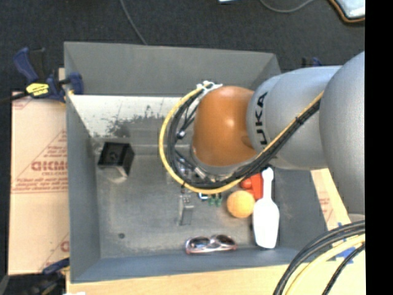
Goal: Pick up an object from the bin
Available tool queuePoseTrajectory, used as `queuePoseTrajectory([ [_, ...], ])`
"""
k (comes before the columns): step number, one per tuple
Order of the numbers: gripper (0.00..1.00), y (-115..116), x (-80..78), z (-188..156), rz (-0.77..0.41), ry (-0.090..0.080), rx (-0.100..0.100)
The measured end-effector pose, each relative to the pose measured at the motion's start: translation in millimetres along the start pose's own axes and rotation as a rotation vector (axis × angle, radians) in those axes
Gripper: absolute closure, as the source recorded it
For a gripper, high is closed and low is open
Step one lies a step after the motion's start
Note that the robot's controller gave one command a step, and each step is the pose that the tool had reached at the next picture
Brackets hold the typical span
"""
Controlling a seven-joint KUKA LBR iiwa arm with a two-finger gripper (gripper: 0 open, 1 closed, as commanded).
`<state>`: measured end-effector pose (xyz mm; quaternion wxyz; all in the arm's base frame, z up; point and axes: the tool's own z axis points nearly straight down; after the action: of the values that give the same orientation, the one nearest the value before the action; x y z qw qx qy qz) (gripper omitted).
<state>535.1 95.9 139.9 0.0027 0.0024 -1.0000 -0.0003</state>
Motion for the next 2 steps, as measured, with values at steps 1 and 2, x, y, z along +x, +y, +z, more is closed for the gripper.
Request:
queuePoseTrajectory([
  [1, 0.00, -0.5, -1.7, -4.7, 0.005, -0.008, -0.001],
  [2, 0.00, -126.1, 38.0, 68.5, -0.188, -0.003, 0.000],
])
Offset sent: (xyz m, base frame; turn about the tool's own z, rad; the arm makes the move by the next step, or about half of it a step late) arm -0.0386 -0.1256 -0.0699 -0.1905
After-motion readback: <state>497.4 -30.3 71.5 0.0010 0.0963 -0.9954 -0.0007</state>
